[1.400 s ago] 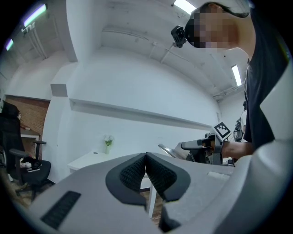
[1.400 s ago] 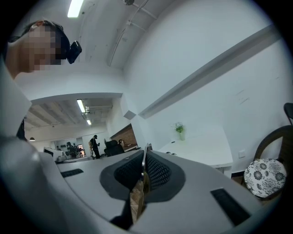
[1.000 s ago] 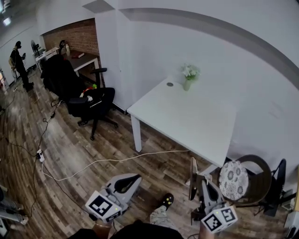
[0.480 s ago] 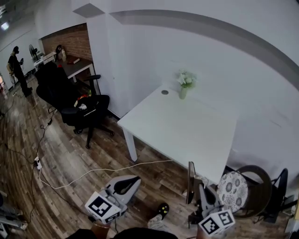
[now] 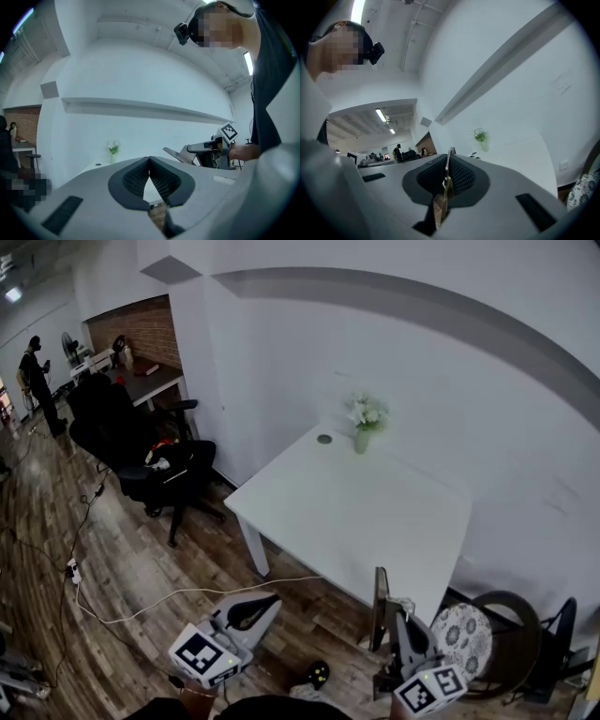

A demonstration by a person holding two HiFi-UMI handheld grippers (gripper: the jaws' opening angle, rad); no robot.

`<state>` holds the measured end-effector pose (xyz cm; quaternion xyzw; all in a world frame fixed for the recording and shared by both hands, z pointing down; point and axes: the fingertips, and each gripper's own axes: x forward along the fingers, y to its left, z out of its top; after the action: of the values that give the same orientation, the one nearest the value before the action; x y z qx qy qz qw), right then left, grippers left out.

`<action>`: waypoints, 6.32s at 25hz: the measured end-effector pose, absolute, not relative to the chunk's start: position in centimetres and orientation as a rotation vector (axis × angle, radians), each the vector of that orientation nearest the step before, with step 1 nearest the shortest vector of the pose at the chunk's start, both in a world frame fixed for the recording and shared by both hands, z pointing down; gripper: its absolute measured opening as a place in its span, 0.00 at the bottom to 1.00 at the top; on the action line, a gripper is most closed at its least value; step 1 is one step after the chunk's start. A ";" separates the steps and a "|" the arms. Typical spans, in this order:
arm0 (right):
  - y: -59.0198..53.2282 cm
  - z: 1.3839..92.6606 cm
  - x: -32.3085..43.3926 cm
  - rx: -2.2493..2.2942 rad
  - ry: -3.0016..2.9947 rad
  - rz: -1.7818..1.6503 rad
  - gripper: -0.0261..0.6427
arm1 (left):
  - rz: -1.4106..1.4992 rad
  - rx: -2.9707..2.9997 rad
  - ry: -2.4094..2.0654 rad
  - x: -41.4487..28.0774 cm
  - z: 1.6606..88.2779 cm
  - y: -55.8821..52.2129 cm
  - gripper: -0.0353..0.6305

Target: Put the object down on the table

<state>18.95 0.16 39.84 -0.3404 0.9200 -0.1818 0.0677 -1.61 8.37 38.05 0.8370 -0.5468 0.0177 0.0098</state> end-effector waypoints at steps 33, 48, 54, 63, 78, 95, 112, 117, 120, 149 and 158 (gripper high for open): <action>-13.2 40.6 19.0 -1.122 2.738 -0.537 0.05 | 0.027 2.698 -1.591 -1.2 38.5 -7.4 0.05; -22.3 41.8 15.9 -1.330 2.693 -0.574 0.05 | 0.027 2.778 -1.372 -4.1 39.0 -20.3 0.05; -24.9 43.0 14.0 -1.411 2.679 -0.606 0.05 | 0.023 2.759 -1.296 -5.7 39.7 -23.7 0.05; -27.7 45.7 11.3 -1.516 2.655 -0.665 0.05 | 0.056 2.752 -1.234 -9.0 41.5 -27.5 0.05; -30.6 51.0 8.5 -1.696 2.608 -0.764 0.05 | 0.078 2.818 -1.120 -12.6 43.2 -32.0 0.05; -31.9 57.0 7.8 -1.841 2.585 -0.928 0.05 | 0.068 2.834 -1.079 -14.5 43.7 -34.6 0.05; -32.8 61.1 7.3 -1.874 2.583 -1.078 0.05 | 0.076 2.832 -1.092 -15.9 44.6 -35.8 0.05; -32.9 62.1 7.1 -1.862 2.576 -1.129 0.05 | 0.073 2.822 -1.104 -16.1 44.6 -36.0 0.05; -33.1 62.5 7.2 -1.866 2.574 -1.144 0.05 | 0.077 2.799 -1.112 -16.3 44.7 -36.0 0.05; -33.8 64.2 8.8 -1.877 2.484 -1.230 0.09 | 0.067 2.797 -1.143 -16.8 44.3 -35.1 0.05; -33.4 64.9 9.4 -1.931 2.498 -1.217 0.18 | 0.077 2.798 -1.150 -17.1 44.2 -34.0 0.05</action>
<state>9.43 -33.40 64.92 -0.5664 0.7329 -0.3571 -0.1209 -17.09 -33.95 44.19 0.9231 -0.3794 0.0254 0.0579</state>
